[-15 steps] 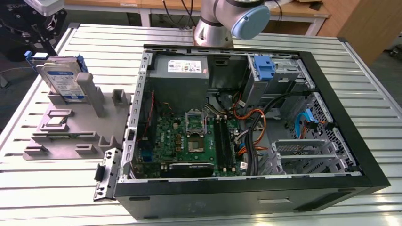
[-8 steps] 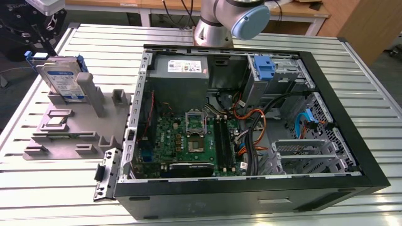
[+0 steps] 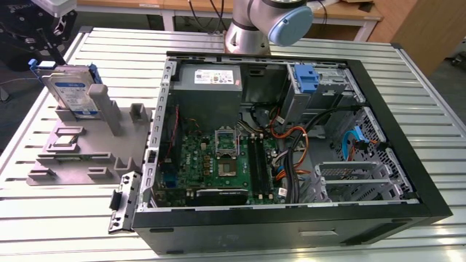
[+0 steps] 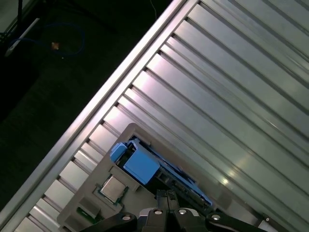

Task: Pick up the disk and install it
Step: 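Pick up the disk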

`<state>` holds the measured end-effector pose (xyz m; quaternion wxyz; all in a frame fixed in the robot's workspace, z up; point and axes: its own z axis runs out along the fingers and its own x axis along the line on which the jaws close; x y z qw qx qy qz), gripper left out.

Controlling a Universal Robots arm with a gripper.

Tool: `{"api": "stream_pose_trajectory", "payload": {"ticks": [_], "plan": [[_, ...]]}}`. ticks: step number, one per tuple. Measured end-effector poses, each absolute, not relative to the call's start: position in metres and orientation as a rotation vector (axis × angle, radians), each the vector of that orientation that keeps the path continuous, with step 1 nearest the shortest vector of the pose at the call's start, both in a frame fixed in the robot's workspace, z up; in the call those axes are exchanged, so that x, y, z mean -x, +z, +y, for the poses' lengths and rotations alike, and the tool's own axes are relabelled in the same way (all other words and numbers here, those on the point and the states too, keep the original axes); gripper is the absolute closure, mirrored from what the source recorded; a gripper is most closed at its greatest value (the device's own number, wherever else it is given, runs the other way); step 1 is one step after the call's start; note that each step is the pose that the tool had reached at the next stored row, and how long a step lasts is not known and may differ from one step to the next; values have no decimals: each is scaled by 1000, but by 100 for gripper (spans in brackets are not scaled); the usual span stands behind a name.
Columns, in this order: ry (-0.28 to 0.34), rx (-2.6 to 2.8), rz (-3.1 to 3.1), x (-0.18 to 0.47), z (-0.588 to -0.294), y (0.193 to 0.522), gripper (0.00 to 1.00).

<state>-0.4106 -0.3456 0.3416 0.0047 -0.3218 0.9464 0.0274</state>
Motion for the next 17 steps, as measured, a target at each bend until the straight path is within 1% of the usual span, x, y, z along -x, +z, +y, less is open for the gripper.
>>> {"api": "stream_pose_trajectory", "payload": {"ticks": [17], "plan": [[86,1021,2960,411,-346,342,90]]}}
